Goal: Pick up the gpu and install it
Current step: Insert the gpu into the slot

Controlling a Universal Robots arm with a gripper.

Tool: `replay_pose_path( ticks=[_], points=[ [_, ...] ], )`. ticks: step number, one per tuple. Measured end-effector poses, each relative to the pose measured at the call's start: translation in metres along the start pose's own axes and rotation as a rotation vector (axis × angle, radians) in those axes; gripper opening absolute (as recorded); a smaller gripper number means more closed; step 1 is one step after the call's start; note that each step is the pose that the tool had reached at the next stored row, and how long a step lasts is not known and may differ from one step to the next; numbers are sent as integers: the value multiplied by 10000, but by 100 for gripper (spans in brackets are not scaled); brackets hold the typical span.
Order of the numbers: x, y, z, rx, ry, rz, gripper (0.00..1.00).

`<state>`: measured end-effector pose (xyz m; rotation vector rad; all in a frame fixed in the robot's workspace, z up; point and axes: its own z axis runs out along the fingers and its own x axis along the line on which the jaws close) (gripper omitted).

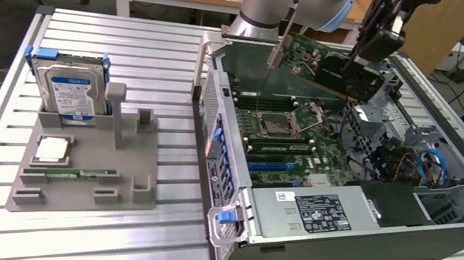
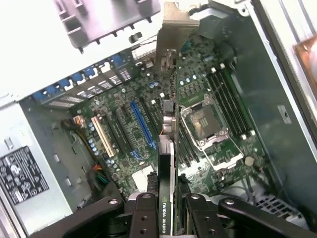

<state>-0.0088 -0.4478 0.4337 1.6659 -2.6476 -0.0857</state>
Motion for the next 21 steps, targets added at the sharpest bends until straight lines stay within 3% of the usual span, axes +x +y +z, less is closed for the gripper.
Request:
replay_pose_path(
  ticks=[21],
  points=[
    [0,0,0,-55,154,-2919,26]
  ],
)
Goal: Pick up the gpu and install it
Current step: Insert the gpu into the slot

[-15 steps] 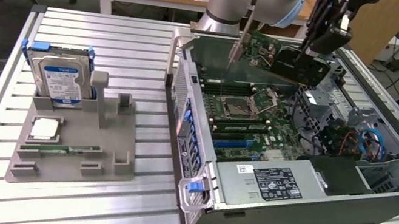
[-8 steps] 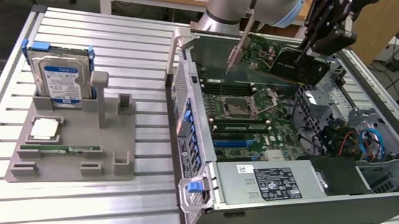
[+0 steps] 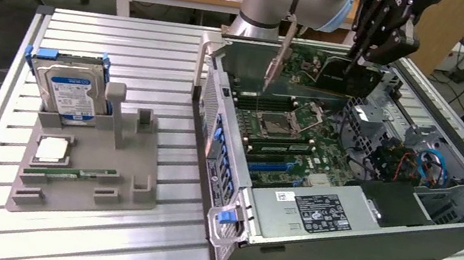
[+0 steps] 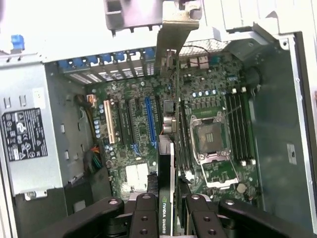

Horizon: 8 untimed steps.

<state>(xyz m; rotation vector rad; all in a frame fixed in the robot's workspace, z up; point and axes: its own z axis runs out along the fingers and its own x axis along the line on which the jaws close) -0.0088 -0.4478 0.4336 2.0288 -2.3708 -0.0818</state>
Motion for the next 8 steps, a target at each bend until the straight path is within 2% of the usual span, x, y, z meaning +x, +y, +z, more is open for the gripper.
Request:
replay_pose_path(
  ticks=[8],
  points=[
    [0,0,0,-18,50,-944,26]
  ],
)
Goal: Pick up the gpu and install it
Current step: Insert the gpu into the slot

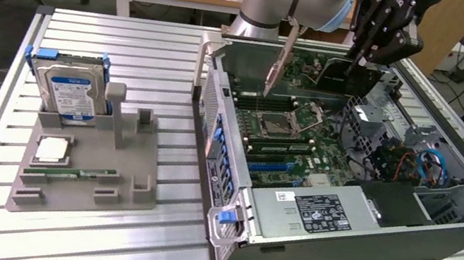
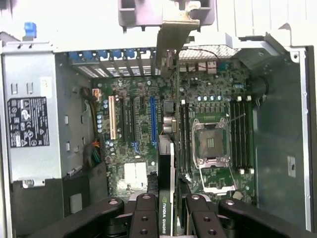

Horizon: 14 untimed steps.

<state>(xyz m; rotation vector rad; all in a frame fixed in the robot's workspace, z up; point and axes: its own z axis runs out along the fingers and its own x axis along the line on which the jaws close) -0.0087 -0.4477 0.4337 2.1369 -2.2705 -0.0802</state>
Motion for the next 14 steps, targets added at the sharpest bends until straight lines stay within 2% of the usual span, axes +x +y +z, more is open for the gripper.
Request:
replay_pose_path(
  ticks=[14],
  points=[
    [-13,1,0,-23,64,-1212,26]
  ],
)
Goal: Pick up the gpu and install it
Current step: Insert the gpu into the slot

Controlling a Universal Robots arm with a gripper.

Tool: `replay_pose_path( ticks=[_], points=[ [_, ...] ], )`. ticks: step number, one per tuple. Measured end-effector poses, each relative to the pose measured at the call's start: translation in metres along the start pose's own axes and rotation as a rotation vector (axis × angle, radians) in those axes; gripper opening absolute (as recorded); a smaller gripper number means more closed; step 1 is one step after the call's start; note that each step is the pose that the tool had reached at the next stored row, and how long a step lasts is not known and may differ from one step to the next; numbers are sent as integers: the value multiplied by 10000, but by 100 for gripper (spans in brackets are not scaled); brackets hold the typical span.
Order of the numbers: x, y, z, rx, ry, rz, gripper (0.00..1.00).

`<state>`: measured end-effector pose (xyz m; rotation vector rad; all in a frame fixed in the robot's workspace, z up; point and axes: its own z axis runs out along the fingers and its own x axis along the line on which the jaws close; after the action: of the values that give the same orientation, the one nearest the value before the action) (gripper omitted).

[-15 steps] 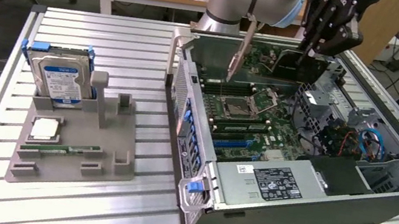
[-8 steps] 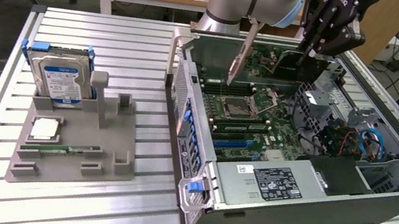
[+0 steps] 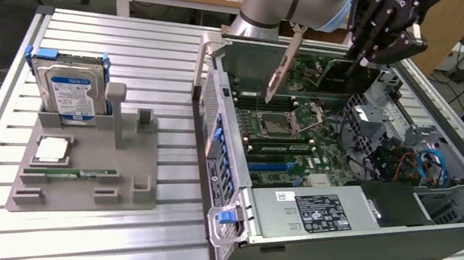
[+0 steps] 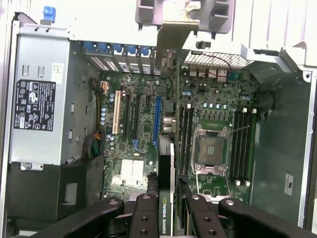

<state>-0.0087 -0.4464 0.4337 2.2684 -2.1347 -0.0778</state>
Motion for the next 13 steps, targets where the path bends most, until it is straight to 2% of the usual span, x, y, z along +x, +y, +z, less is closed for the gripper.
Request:
replay_pose_path(
  ticks=[13],
  points=[
    [-1,0,1,0,0,-11,26]
  ],
)
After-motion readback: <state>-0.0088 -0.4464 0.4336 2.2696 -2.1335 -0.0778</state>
